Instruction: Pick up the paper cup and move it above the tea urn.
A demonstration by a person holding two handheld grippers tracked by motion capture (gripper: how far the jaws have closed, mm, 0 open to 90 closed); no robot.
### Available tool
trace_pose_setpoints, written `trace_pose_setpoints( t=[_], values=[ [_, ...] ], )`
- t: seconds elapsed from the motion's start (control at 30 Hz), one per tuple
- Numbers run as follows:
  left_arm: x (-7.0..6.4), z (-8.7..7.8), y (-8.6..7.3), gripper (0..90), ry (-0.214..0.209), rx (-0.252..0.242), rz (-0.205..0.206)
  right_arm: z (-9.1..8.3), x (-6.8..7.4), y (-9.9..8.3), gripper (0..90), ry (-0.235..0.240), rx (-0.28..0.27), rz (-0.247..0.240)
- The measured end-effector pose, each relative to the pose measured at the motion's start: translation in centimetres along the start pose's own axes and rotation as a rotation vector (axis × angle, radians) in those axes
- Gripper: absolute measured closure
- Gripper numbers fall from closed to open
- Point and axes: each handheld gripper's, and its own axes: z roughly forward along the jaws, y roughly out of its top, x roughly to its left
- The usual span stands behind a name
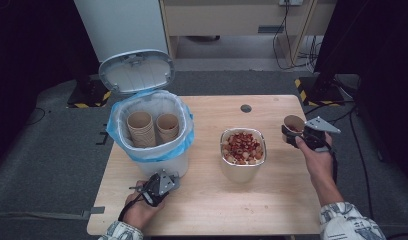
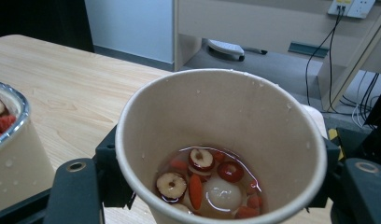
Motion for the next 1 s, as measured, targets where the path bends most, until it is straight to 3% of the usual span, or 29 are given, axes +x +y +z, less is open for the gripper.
trace_pose_setpoints(
  t=[0.57, 1.0],
  values=[
    [0.0, 0.0, 0.0, 89.7, -0.001, -0.001, 0.0, -0.2, -0.3, 1.9, 31.1, 0.018, -0.002, -0.03],
    [0.0, 0.0, 0.0, 89.7, 0.0, -0.006, -0.008, -0.3, 0.4, 4.8, 31.3, 0.046, -0.027, -0.102]
  ],
)
